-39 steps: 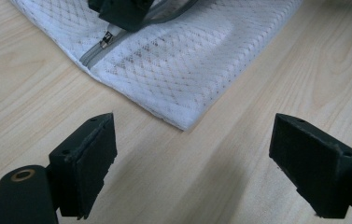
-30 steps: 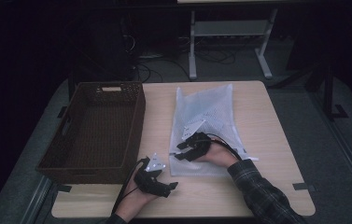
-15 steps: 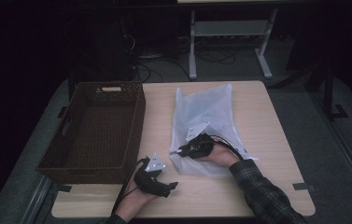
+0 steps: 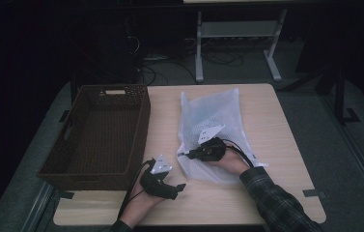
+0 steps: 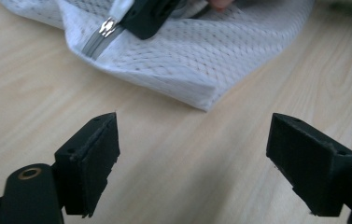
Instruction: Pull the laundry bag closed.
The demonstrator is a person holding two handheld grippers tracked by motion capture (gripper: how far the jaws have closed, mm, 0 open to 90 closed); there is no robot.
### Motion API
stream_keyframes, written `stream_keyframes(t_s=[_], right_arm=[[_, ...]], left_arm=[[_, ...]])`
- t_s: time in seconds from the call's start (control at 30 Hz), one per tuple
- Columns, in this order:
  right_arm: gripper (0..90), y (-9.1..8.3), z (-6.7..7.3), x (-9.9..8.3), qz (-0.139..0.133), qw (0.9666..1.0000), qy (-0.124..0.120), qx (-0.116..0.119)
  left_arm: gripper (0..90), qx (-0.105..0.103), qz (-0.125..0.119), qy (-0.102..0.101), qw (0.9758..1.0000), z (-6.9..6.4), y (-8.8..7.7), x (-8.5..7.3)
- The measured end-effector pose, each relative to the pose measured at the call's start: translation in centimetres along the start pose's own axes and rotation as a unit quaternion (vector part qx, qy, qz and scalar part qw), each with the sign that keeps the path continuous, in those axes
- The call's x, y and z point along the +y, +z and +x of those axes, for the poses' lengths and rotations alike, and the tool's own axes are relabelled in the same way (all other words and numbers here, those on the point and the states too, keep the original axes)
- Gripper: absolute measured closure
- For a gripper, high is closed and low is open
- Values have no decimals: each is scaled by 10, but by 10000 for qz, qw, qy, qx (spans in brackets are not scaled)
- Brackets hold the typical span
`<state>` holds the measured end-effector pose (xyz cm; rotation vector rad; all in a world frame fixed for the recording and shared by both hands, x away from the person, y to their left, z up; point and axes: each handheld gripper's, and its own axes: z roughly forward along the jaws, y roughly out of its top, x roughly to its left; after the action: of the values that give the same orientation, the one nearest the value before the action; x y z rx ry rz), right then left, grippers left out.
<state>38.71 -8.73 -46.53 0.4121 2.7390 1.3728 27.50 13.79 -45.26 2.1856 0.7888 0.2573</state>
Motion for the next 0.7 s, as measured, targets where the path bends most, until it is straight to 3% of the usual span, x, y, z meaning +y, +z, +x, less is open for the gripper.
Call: stream_keyframes(t_s=[0.17, 0.37, 0.5, 0.7], right_arm=[[876, -18, 3, -3, -251, 9997, 37, -46], [876, -31, 9, -7, -365, 9993, -13, -24], [876, -36, 15, -7, -438, 9990, -58, 20], [876, -38, 25, -5, -410, 9990, -200, 38]], left_arm=[[226, -23, -369, -167, 9992, 8, -6, 13], [294, -131, -395, -263, 9988, 17, -2, 25], [332, -386, -421, -359, 9977, 22, 3, 27], [412, -500, -438, -305, 9973, 26, 7, 29]])
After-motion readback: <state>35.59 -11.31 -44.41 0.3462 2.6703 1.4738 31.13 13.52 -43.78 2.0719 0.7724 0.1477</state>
